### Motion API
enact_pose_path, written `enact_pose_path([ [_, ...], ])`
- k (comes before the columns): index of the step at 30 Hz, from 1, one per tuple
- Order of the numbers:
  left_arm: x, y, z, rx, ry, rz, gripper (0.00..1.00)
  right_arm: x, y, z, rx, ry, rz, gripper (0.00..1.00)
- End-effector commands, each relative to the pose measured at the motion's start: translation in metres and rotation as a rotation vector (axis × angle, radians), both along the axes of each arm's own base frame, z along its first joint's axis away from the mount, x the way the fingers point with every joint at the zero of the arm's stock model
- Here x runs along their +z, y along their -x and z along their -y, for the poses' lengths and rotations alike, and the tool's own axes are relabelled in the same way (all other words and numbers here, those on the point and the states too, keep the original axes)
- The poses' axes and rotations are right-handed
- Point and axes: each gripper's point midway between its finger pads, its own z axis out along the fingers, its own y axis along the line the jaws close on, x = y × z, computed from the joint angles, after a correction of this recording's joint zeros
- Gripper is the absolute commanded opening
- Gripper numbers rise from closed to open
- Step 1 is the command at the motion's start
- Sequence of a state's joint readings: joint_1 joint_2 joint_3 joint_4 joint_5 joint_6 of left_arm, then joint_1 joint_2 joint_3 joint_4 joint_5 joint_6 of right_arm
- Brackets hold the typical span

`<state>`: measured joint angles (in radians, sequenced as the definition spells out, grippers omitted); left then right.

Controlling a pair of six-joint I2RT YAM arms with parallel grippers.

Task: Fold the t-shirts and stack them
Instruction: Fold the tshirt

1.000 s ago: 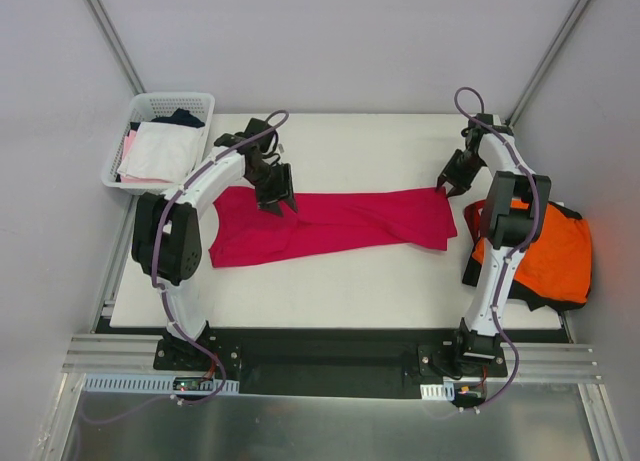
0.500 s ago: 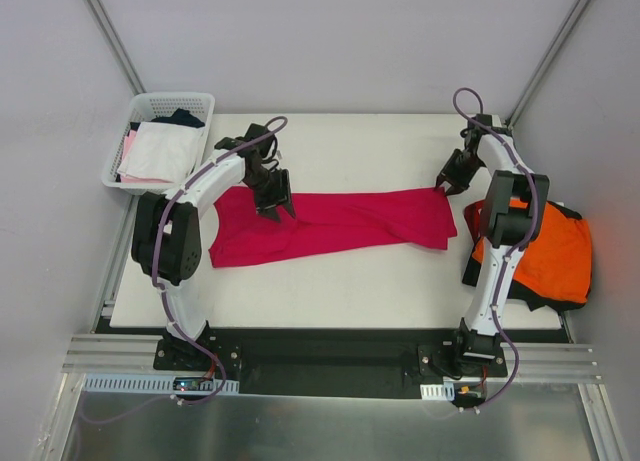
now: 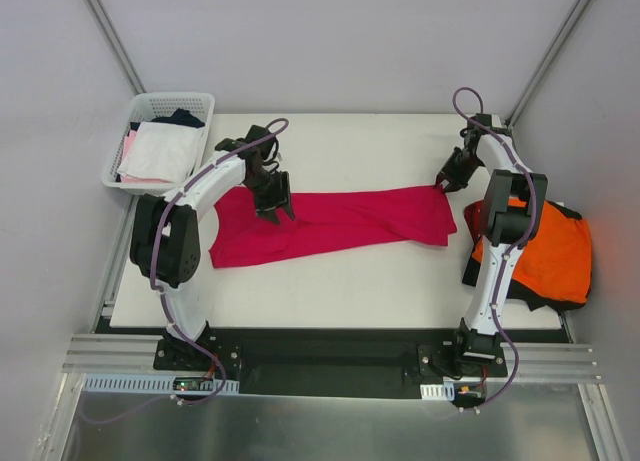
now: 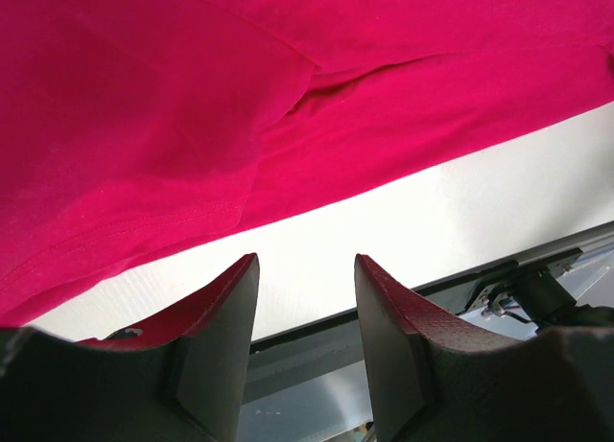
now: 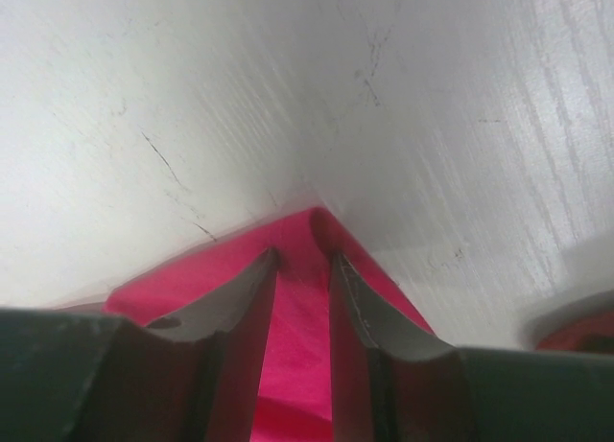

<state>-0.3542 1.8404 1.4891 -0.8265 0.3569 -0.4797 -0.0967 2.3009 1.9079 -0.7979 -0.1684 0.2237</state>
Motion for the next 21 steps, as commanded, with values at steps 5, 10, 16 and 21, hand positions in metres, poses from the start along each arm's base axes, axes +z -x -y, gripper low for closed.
enact_pose_path([
  [5,0.01,0.014,-0.004,-0.011,-0.015,0.008,0.45,0.048,-0.026,0.007,-0.044,0.025,0.153,0.17],
  [10,0.011,0.015,-0.003,-0.018,-0.014,0.008,0.45,0.06,-0.043,0.006,-0.063,0.01,0.196,0.01],
  [16,0.011,0.016,-0.004,-0.026,-0.016,0.013,0.45,0.064,-0.055,0.006,-0.095,-0.005,0.232,0.01],
  [21,0.011,0.015,-0.004,-0.029,-0.017,0.017,0.45,0.06,-0.07,0.003,-0.112,-0.041,0.263,0.01],
])
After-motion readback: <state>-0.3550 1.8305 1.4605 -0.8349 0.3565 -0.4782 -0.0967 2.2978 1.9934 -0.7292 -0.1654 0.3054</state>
